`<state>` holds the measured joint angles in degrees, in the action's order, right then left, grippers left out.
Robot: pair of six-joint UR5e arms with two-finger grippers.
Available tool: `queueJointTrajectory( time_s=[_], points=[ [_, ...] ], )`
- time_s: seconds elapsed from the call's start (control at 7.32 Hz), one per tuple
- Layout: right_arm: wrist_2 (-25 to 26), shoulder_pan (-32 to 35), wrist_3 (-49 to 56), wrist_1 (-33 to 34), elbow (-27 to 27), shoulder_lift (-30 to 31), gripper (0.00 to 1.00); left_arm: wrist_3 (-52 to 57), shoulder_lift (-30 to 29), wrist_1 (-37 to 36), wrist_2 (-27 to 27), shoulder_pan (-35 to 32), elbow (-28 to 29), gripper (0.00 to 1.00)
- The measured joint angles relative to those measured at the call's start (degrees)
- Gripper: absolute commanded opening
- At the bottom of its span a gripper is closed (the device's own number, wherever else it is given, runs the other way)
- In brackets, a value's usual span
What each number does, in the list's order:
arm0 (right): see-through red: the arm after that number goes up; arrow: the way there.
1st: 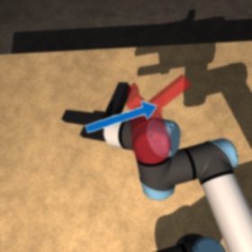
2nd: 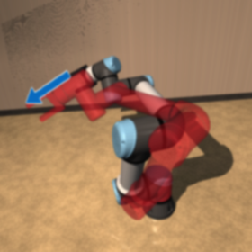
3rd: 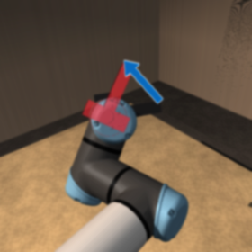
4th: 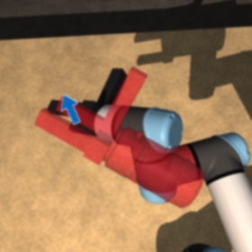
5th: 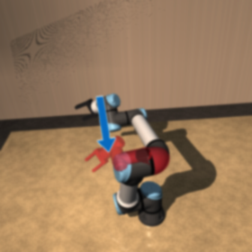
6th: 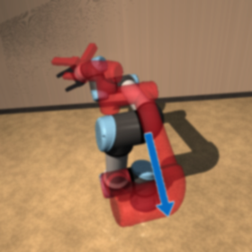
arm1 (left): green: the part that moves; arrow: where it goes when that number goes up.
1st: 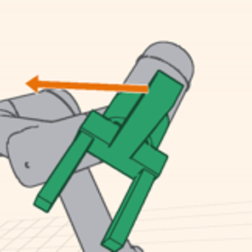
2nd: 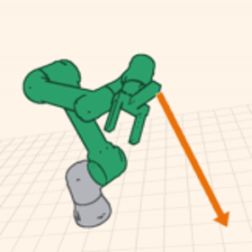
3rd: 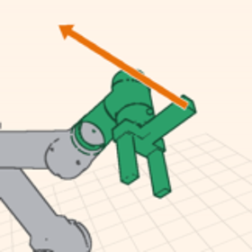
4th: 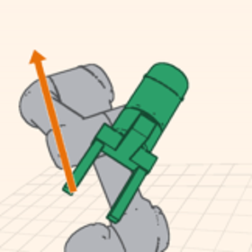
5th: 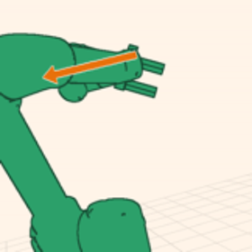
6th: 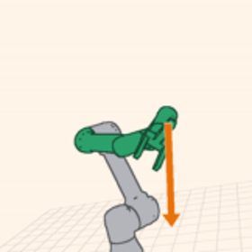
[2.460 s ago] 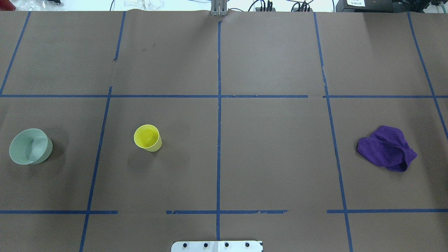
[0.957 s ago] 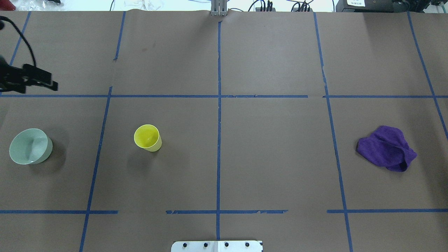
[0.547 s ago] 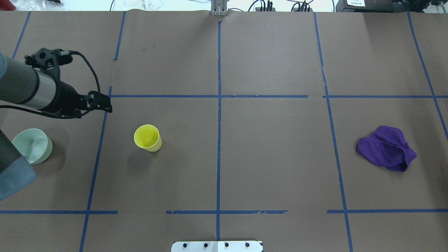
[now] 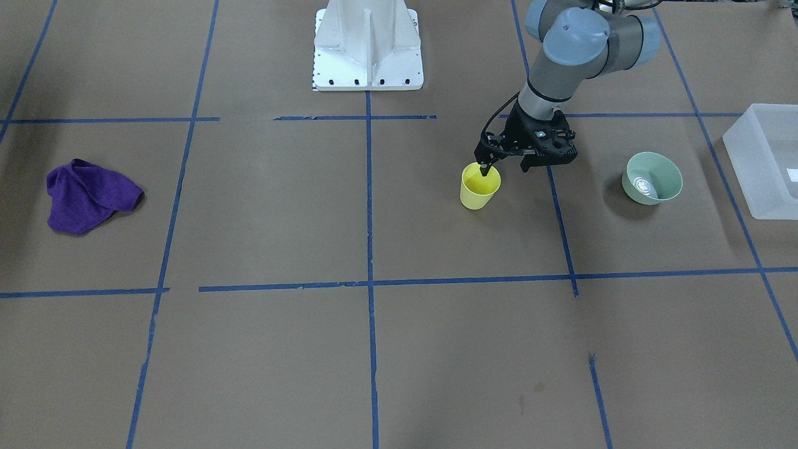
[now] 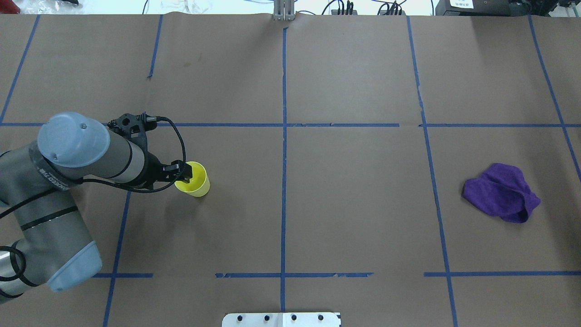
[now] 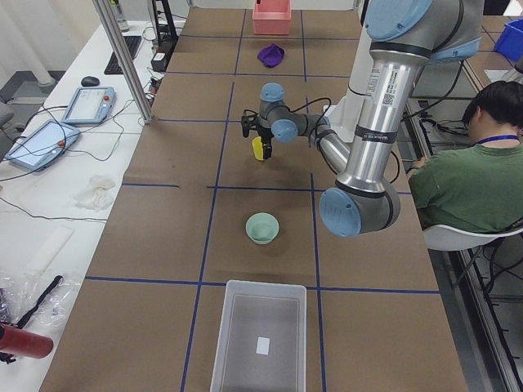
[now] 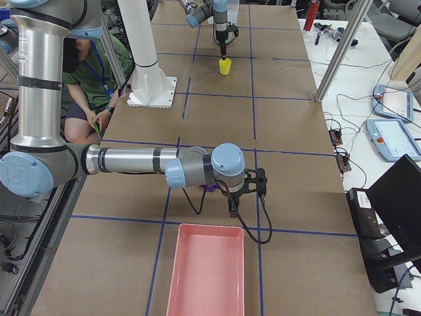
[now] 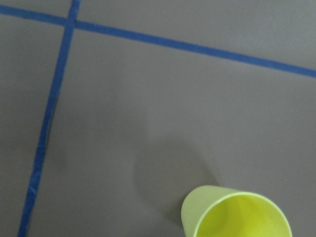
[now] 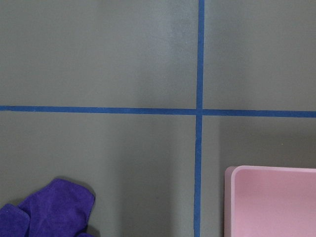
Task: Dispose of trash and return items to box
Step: 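Reach the left gripper down to the yellow cup and grasp it, then lift the yellow cup with the left gripper while the right gripper reaches the cloth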
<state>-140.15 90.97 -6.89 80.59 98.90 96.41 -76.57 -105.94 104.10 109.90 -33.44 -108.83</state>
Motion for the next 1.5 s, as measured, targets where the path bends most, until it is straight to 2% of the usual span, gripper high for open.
queueJointTrajectory(
  time_s=[0.14, 0.27, 0.41, 0.96, 1.37, 1.5],
  points=[
    [0.05, -0.03, 0.00, 0.04, 0.03, -0.11, 1.00, 0.00, -1.01, 0.01, -0.02, 0.67, 1.56, 0.45],
    [0.06, -0.10, -0.03, 0.09, 0.05, -0.24, 1.00, 0.03, -1.78, -0.01, -0.03, 0.93, 2.93, 0.04],
    [0.05, -0.17, -0.04, 0.10, 0.06, -0.33, 1.00, 0.07, -2.08, -0.03, -0.03, 0.98, 3.51, 0.00],
    [-0.29, -1.48, -1.39, 0.17, 0.28, -0.84, 1.00, 0.40, -2.27, -0.77, 0.85, -0.14, 1.23, 0.00],
    [0.88, -9.03, -15.33, -1.14, 5.06, -1.28, 1.00, 2.06, -3.45, -9.94, 4.32, -8.66, -5.01, 0.00],
    [3.50, -13.37, -21.82, -5.04, 6.70, -0.46, 1.00, 4.94, -4.16, -13.64, 4.60, -11.38, -6.72, 0.00]
  ],
)
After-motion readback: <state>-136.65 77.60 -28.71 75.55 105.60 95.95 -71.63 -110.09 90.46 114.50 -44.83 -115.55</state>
